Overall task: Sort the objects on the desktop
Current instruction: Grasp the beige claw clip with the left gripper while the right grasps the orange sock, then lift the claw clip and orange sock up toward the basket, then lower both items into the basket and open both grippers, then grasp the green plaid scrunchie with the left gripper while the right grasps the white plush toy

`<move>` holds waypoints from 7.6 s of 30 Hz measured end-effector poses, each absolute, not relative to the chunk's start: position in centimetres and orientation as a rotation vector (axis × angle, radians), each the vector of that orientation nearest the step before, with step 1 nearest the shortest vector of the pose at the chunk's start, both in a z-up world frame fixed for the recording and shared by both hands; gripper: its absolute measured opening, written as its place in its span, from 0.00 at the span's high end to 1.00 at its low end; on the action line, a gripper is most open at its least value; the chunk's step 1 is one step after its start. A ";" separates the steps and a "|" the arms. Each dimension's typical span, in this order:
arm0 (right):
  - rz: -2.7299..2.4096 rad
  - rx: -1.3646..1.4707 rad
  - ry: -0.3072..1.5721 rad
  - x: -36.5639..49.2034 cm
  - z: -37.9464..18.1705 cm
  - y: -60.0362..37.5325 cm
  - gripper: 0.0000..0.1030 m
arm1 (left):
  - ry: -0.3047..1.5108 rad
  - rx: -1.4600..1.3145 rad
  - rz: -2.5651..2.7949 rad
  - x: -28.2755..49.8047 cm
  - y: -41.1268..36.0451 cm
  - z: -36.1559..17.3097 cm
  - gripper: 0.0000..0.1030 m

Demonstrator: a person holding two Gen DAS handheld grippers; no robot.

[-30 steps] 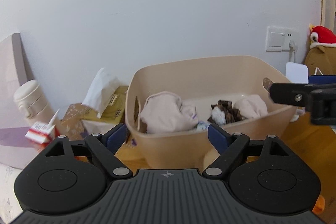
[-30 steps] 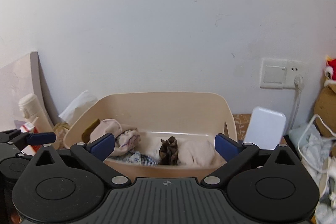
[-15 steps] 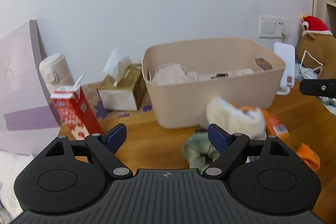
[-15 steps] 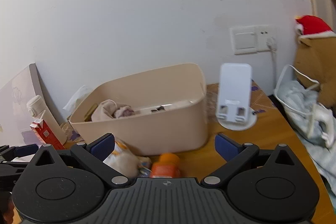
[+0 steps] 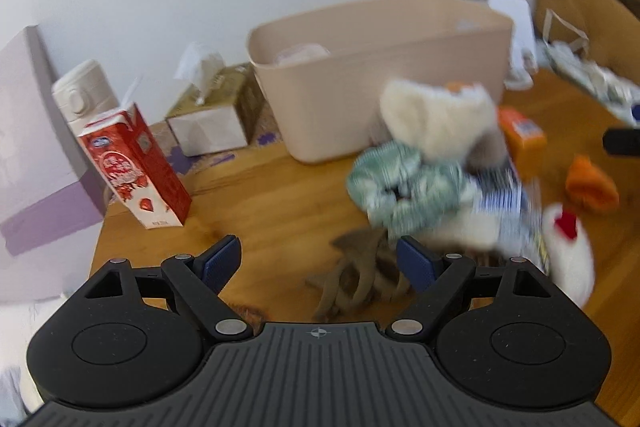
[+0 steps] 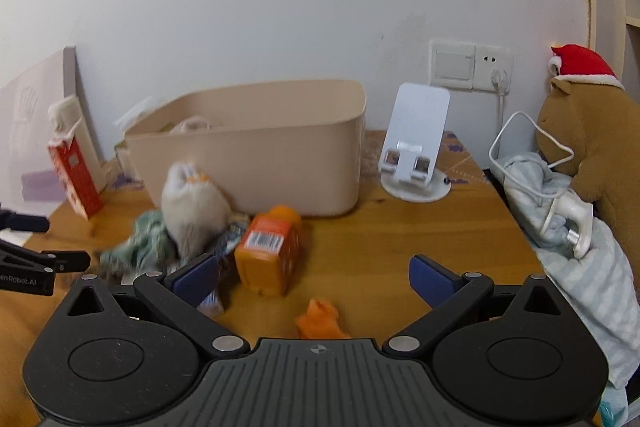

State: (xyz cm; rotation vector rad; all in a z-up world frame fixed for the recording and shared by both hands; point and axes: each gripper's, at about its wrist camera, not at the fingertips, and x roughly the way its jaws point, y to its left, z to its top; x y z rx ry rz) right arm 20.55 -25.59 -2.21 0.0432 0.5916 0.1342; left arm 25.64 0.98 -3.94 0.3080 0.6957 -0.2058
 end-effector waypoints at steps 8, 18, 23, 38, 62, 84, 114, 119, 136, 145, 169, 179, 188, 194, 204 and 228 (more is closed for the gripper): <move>0.156 -0.024 0.646 19.5 -4.2 -25.1 0.00 | 0.688 0.419 -0.325 25.6 1.8 -5.9 0.16; 0.120 -0.014 0.702 20.1 -6.8 -25.6 0.00 | 0.683 0.387 -0.492 26.5 1.5 -6.6 0.15; 0.109 -0.022 0.706 20.6 -7.3 -25.6 0.01 | 0.729 0.322 -0.555 27.4 2.3 -7.2 0.15; 0.110 -0.016 0.719 21.6 -8.2 -25.1 0.28 | 0.766 0.303 -0.573 27.9 1.5 -8.9 0.23; 0.113 0.061 0.601 18.7 -5.5 -25.8 0.86 | 0.691 0.226 -0.500 25.7 3.7 -6.2 0.25; 0.138 0.050 0.408 18.4 1.8 -26.1 0.86 | 0.480 0.220 -0.489 26.4 1.4 1.2 0.25; 0.075 -0.118 0.303 29.2 6.1 -24.6 0.86 | 0.452 0.126 -0.410 38.0 -4.3 4.7 0.25; 0.103 -0.152 0.327 31.6 5.2 -23.5 0.86 | 0.479 0.114 -0.351 40.1 -4.2 3.7 0.25; 0.134 -0.116 0.519 38.1 0.6 -22.9 0.86 | 0.606 0.118 -0.212 44.5 -5.1 0.0 0.25; 0.136 -0.156 0.532 36.9 0.8 -22.3 0.51 | 0.597 0.102 -0.204 43.7 -5.3 -0.2 0.22; 0.143 -0.164 0.436 28.4 1.8 -21.4 0.00 | 0.594 0.161 -0.078 34.0 -1.8 0.6 0.17; 0.133 -0.103 0.515 24.7 -2.0 -20.8 0.00 | 0.699 0.089 -0.067 30.5 -0.2 -2.0 0.17; 0.199 -0.001 0.593 20.1 -4.2 -21.0 0.00 | 0.724 0.119 -0.084 29.5 -0.5 -4.3 0.17; 0.252 -0.024 0.634 17.7 -5.5 -19.8 0.00 | 0.731 0.101 -0.107 30.1 -0.6 -5.3 0.17; 0.294 0.055 0.725 18.1 -7.7 -19.6 0.00 | 0.782 0.060 -0.149 31.4 -0.2 -7.6 0.17; 0.277 0.186 0.695 17.9 -8.0 -22.8 0.59 | 0.735 -0.027 -0.121 31.3 1.8 -8.0 0.83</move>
